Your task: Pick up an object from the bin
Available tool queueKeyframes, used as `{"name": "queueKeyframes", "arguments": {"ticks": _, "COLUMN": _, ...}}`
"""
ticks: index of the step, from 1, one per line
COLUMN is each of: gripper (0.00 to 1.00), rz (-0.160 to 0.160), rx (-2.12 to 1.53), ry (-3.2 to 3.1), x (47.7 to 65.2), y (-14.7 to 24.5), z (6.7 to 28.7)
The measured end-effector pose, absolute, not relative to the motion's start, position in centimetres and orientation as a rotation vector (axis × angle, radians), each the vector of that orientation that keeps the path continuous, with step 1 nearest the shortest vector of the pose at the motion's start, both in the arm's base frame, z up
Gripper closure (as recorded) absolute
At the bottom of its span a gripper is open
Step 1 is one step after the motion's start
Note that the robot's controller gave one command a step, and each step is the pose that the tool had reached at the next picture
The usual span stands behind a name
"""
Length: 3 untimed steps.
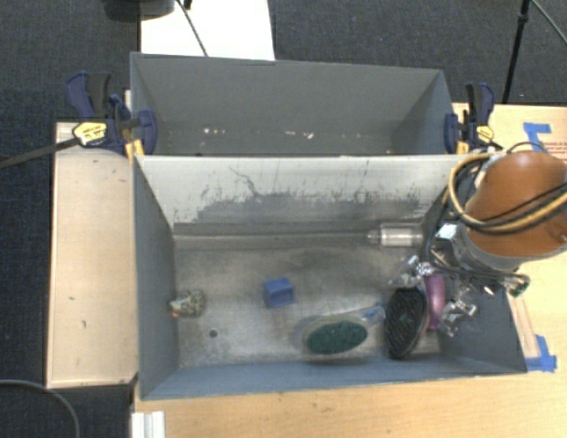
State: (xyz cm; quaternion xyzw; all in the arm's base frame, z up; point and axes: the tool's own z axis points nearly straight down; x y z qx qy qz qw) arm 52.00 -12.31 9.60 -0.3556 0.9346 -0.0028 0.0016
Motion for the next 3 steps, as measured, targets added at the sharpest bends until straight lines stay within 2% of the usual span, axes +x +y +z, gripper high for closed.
{"name": "queueKeyframes", "arguments": {"ticks": 1, "gripper": 0.0, "rz": 0.009, "rx": -1.63, "ry": 2.683, "x": 55.9, "y": -12.2, "z": 8.2}}
{"name": "queueKeyframes", "arguments": {"ticks": 2, "gripper": 1.0, "rz": 0.003, "rx": -1.624, "ry": 2.687, "x": 55.9, "y": -12.5, "z": 8.1}}
{"name": "queueKeyframes", "arguments": {"ticks": 3, "gripper": 1.0, "rz": -0.007, "rx": -1.922, "ry": 2.478, "x": 56.5, "y": -12.8, "z": 24.2}}
